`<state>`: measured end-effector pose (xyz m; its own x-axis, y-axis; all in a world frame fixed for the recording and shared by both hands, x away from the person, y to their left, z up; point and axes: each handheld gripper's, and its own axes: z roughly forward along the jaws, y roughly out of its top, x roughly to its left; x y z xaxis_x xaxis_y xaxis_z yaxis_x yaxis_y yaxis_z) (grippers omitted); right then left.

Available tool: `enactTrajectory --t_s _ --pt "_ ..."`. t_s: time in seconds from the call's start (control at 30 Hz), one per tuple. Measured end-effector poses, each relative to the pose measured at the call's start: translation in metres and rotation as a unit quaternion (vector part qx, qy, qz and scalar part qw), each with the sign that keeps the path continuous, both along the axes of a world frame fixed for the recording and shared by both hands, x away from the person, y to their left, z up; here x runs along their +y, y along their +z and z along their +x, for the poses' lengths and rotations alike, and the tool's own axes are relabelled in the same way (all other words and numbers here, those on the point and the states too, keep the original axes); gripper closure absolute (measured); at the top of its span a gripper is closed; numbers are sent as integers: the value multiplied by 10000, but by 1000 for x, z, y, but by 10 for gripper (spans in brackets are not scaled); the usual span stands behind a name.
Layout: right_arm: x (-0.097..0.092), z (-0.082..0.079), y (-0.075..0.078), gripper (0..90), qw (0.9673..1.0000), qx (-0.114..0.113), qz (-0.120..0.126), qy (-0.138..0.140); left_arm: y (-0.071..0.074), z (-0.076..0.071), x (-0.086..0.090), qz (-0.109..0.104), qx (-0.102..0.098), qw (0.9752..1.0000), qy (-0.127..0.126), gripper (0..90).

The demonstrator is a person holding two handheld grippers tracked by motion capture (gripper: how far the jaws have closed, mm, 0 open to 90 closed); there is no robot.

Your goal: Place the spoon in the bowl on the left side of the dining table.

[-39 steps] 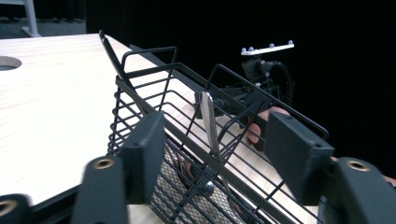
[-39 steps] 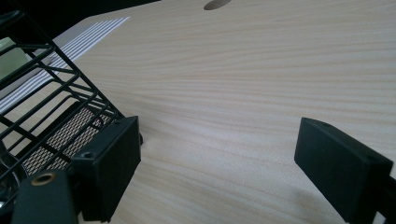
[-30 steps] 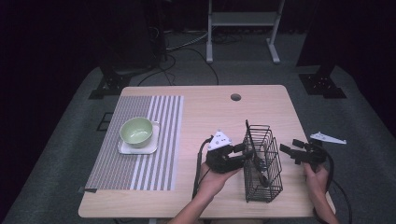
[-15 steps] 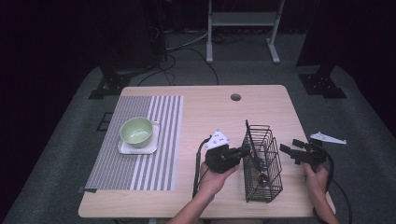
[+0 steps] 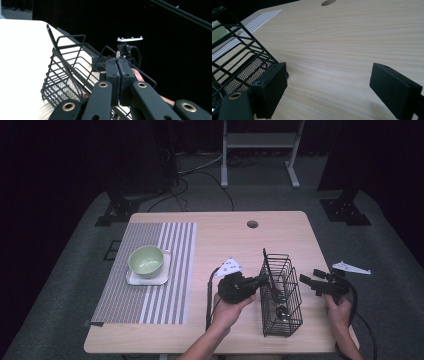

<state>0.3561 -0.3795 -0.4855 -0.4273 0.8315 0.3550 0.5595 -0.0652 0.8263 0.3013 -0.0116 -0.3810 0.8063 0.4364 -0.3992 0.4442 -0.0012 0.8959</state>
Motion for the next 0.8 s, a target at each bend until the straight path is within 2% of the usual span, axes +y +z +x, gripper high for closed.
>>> enactTrajectory --t_s 0.5,0.8 --pt "0 0 0 134 10000 6 -9 -7 9 0 5 -158 66 9998 -96 892" --pt "1 0 0 134 10000 2 -46 -14 19 -1 10 -340 67 9992 -181 892"
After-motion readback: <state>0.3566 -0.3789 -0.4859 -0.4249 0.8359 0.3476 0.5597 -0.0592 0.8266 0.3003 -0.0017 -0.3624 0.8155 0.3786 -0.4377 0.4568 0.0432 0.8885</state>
